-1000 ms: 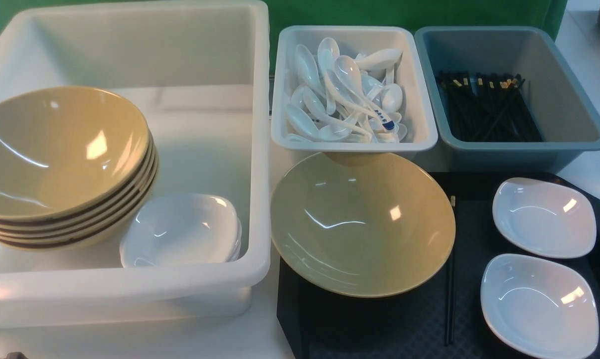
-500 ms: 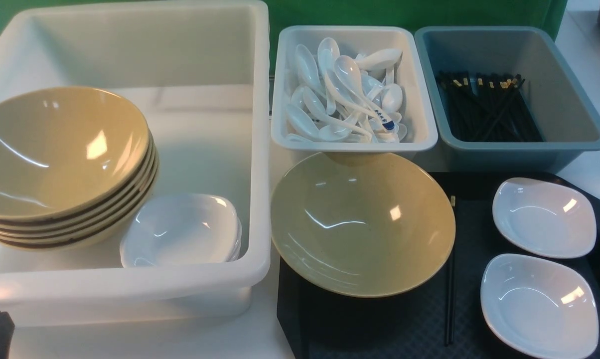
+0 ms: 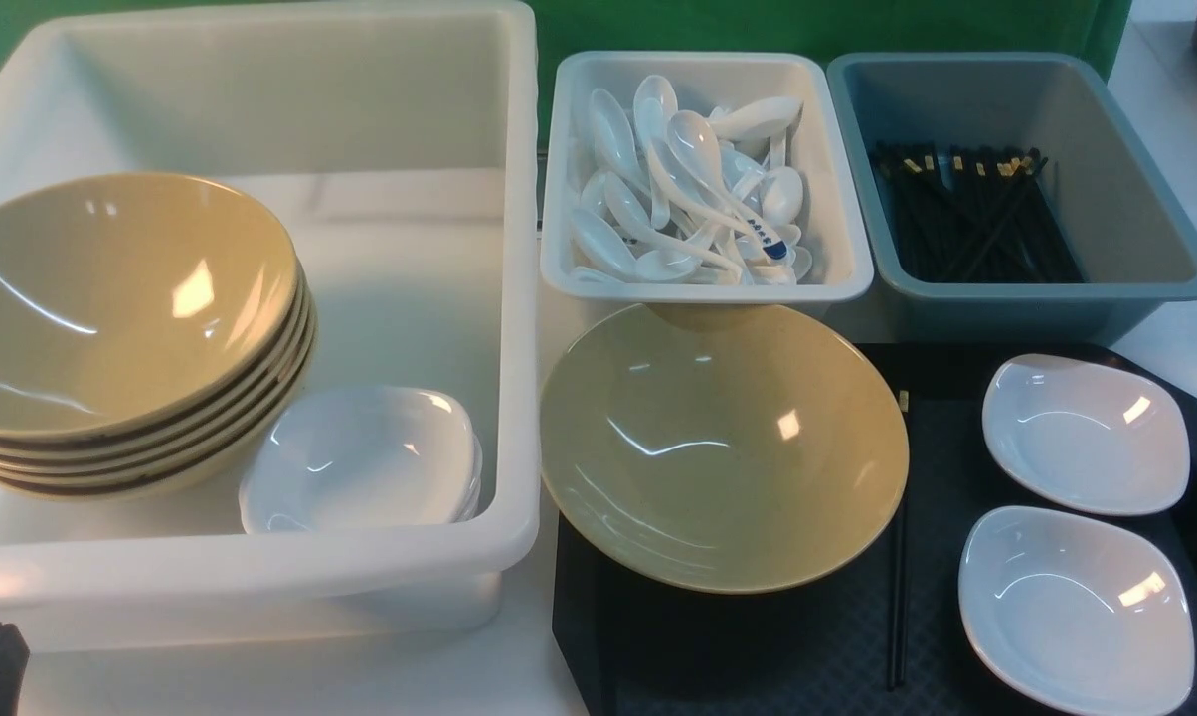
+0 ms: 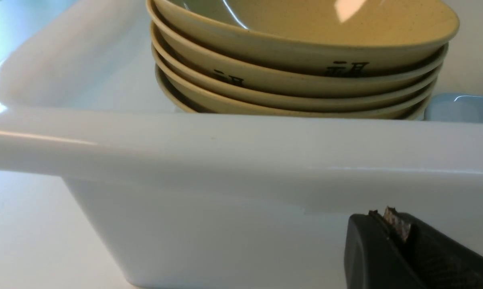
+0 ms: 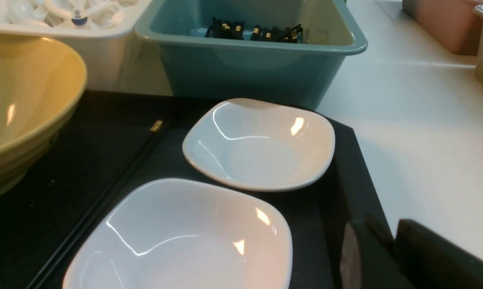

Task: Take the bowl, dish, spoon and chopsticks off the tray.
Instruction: Use the left arm to grab the yellow noodle bowl on the left

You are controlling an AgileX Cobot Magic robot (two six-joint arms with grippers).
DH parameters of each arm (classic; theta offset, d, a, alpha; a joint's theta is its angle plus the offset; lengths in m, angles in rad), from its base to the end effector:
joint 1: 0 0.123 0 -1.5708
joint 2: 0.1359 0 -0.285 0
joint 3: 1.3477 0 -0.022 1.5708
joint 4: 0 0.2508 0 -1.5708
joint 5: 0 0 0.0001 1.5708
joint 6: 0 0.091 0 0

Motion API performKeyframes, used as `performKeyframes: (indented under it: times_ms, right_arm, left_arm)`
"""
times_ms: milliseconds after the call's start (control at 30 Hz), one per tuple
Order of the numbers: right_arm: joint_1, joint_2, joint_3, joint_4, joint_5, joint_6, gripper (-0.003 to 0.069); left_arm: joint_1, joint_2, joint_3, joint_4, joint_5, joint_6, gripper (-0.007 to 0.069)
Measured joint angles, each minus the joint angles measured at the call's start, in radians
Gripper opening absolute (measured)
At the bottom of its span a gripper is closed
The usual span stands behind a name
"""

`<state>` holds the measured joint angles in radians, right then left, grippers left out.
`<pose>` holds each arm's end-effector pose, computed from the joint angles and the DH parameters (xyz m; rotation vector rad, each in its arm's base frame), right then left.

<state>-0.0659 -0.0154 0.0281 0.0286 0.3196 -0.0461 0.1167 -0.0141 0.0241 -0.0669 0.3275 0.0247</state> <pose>0.0537 -0.0027 0.1757 0.0363 1.8157 -0.0520 0.0535 0.0043 0.1763 -0.1261 1.8161 0.0356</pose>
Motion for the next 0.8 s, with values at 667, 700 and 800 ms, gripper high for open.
performKeyframes:
  times_ms: [667,700,800]
  right_arm:
    - [0.000,0.000,0.000,0.000,-0.024,-0.007,0.0152]
    - [0.000,0.000,0.000,0.000,-0.047,-0.008,0.0153]
    - [0.000,0.000,0.000,0.000,-0.190,-0.011,0.0156]
  left_arm:
    - [0.000,0.000,0.001,0.029,-0.042,0.019,-0.0008]
    - [0.000,0.000,0.001,0.031,-0.073,0.020,-0.0008]
    - [0.000,0.000,0.001,0.037,-0.220,0.019,-0.0008]
